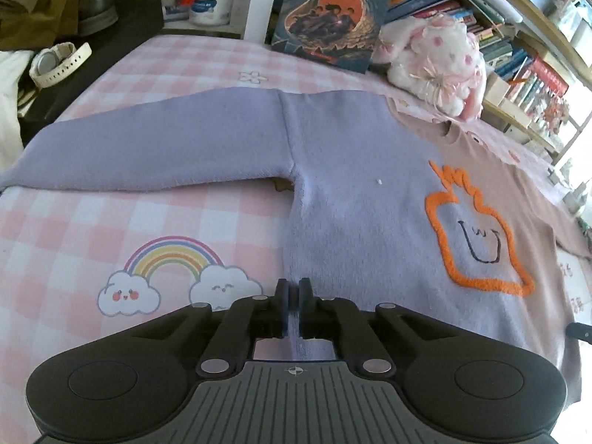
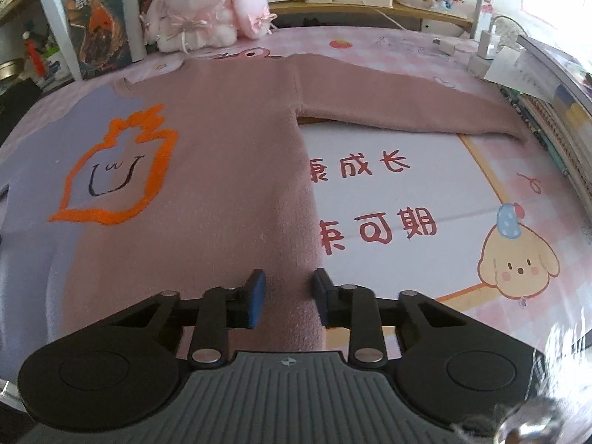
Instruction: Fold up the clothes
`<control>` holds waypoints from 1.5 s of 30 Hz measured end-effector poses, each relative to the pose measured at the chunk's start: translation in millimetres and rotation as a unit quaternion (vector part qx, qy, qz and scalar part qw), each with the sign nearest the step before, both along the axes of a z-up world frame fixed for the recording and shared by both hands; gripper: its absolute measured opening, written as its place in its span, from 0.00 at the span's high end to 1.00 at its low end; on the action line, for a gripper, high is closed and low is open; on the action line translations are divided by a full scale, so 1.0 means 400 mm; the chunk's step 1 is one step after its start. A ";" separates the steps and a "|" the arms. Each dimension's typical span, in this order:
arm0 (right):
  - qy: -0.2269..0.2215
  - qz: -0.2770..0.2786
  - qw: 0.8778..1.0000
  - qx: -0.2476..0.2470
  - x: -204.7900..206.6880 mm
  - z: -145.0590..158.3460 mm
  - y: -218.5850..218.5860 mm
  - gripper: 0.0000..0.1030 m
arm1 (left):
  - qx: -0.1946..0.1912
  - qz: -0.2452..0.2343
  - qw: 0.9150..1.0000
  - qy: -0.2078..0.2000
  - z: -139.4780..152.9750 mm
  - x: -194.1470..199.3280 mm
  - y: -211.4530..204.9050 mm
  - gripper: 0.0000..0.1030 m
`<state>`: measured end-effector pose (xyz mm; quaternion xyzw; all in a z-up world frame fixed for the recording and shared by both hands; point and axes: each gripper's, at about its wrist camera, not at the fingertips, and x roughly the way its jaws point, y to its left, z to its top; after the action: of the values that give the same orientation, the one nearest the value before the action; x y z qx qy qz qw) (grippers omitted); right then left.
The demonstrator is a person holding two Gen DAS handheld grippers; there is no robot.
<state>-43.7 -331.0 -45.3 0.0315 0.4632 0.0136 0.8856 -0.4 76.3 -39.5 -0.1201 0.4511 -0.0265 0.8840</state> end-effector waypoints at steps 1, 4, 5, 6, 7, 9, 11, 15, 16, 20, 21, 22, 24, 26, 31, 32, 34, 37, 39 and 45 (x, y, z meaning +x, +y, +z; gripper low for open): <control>-0.002 -0.004 1.000 0.000 0.003 -0.001 -0.001 0.88 | 0.002 0.000 1.000 -0.002 0.000 0.010 0.002 0.97; -0.012 -0.009 1.000 0.013 0.028 -0.005 -0.004 0.91 | 0.005 0.008 1.000 -0.006 -0.001 0.047 0.003 0.97; -0.016 -0.008 1.000 0.011 0.040 -0.007 0.002 0.92 | 0.008 0.011 1.000 -0.007 -0.001 0.061 0.003 0.97; -0.017 -0.006 1.000 0.009 0.052 -0.006 0.009 0.92 | 0.010 0.014 1.000 -0.007 -0.001 0.075 0.003 0.97; -0.018 -0.005 1.000 0.007 0.065 -0.006 0.017 0.92 | 0.012 0.013 1.000 -0.009 -0.001 0.086 0.005 0.97; -0.020 -0.004 1.000 0.005 0.088 -0.007 0.028 0.92 | 0.017 0.013 1.000 -0.011 -0.001 0.108 0.007 0.97; -0.021 -0.002 1.000 0.005 0.100 -0.008 0.033 0.92 | 0.018 0.010 1.000 -0.012 -0.002 0.121 0.011 0.97; -0.023 -0.005 1.000 0.015 0.096 -0.007 0.027 0.92 | 0.020 0.004 1.000 -0.011 0.000 0.127 0.012 0.97; -0.024 -0.005 1.000 0.016 0.092 -0.006 0.025 0.92 | 0.021 0.002 1.000 -0.012 0.004 0.123 0.011 0.96; -0.034 0.004 0.999 0.017 0.063 0.006 0.025 0.89 | 0.022 -0.009 1.000 -0.020 0.028 0.080 0.002 0.91; -0.036 0.005 0.999 0.017 0.056 0.010 0.026 0.87 | 0.022 -0.013 0.999 -0.021 0.033 0.063 -0.003 0.86; -0.038 0.005 0.999 0.017 0.050 0.013 0.028 0.85 | 0.022 -0.016 0.999 -0.023 0.039 0.047 -0.007 0.82; -0.040 0.005 0.999 0.013 0.036 0.017 0.034 0.64 | 0.023 -0.018 0.999 -0.021 0.043 0.016 -0.015 0.71; -0.039 0.002 0.999 0.005 0.024 0.015 0.043 0.60 | 0.025 -0.012 1.000 -0.013 0.039 -0.011 -0.020 0.71; -0.015 -0.004 1.000 -0.010 0.005 -0.008 0.050 0.65 | 0.021 -0.001 1.000 -0.005 0.019 -0.046 -0.019 0.71; -0.009 -0.005 1.000 -0.012 0.001 -0.014 0.050 0.68 | 0.027 0.000 1.000 -0.005 0.015 -0.047 -0.020 0.74; -0.010 -0.005 1.000 -0.005 -0.010 -0.017 0.050 0.76 | 0.037 -0.007 0.999 -0.009 0.009 -0.044 -0.023 0.84; -0.011 -0.009 1.000 0.003 -0.021 -0.016 0.055 0.87 | 0.042 -0.022 0.999 -0.015 0.006 -0.022 -0.027 0.96; -0.012 -0.016 1.000 0.009 -0.025 -0.016 0.058 0.88 | 0.044 -0.030 0.998 -0.018 0.004 -0.005 -0.027 0.96; -0.013 -0.029 0.999 -0.002 -0.034 -0.014 0.075 0.89 | 0.058 -0.048 0.997 -0.020 0.004 0.015 -0.037 0.96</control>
<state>-57.2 -301.1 -50.8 0.0435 0.4504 -0.0129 0.8917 5.6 61.7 -37.8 -0.0458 0.4391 -0.0453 0.8961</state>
